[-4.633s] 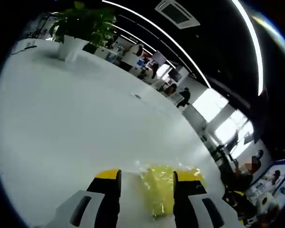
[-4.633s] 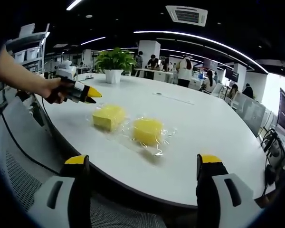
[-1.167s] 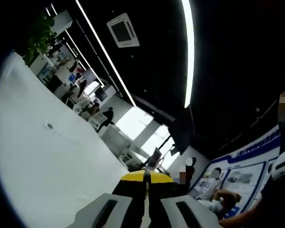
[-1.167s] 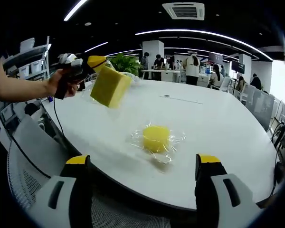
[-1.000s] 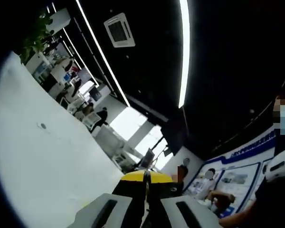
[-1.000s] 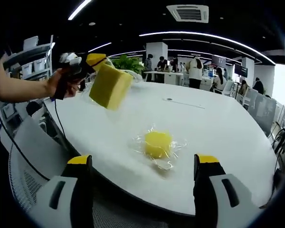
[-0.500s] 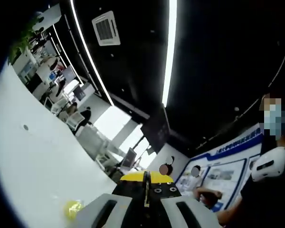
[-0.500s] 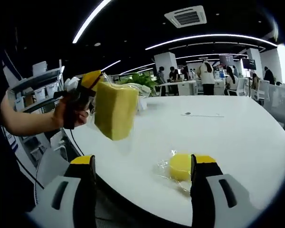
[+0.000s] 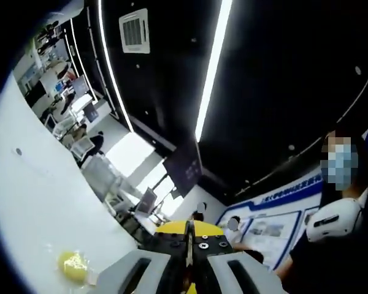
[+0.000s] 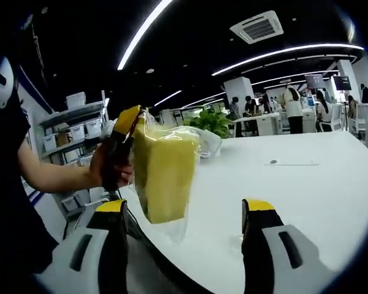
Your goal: Compare the silicone blocks by pressing each to a similar depth, holding the contact briefly, and releasing to observe deformation and rebound differences across the visible hardness samples.
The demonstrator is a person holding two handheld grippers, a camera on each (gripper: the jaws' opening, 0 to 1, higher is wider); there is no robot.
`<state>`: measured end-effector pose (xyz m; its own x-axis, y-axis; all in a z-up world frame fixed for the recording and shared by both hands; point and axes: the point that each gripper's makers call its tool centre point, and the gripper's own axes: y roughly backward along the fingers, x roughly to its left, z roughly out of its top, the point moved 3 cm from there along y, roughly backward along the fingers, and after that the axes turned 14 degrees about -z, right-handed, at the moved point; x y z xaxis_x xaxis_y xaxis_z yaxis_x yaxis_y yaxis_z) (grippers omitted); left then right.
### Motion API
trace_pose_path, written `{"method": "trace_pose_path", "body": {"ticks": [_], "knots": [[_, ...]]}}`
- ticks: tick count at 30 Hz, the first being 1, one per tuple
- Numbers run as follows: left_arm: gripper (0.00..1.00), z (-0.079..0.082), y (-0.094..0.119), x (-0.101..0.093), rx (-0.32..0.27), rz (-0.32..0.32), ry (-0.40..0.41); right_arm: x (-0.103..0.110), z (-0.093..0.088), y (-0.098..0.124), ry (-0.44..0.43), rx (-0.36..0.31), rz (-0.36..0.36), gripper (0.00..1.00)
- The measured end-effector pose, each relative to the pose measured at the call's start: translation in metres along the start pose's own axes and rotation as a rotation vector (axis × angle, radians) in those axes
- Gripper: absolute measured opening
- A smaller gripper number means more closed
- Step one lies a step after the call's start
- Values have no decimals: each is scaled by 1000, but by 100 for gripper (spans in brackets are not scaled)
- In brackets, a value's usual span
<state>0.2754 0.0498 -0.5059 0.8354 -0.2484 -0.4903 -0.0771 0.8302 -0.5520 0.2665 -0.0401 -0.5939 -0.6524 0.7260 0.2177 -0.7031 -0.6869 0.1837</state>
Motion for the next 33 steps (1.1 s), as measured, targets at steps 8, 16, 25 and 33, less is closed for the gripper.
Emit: {"method": "trace_pose_path", "body": {"ticks": [8,16,25,33], "knots": [[0,-1,-9,-8,22,-50,22,12,24,-5,-53,-44,96,62],[0,7,-15,-13,-18,-83,21,27,39,-13,-30,-61,165,46],[0,14,-8,-12,-59,-52,5,38,53,-15,-47,-69,221,34],[0,22,-6,-8,-105,-10,-52,37,65,-16,-66,-80,223,29]]}}
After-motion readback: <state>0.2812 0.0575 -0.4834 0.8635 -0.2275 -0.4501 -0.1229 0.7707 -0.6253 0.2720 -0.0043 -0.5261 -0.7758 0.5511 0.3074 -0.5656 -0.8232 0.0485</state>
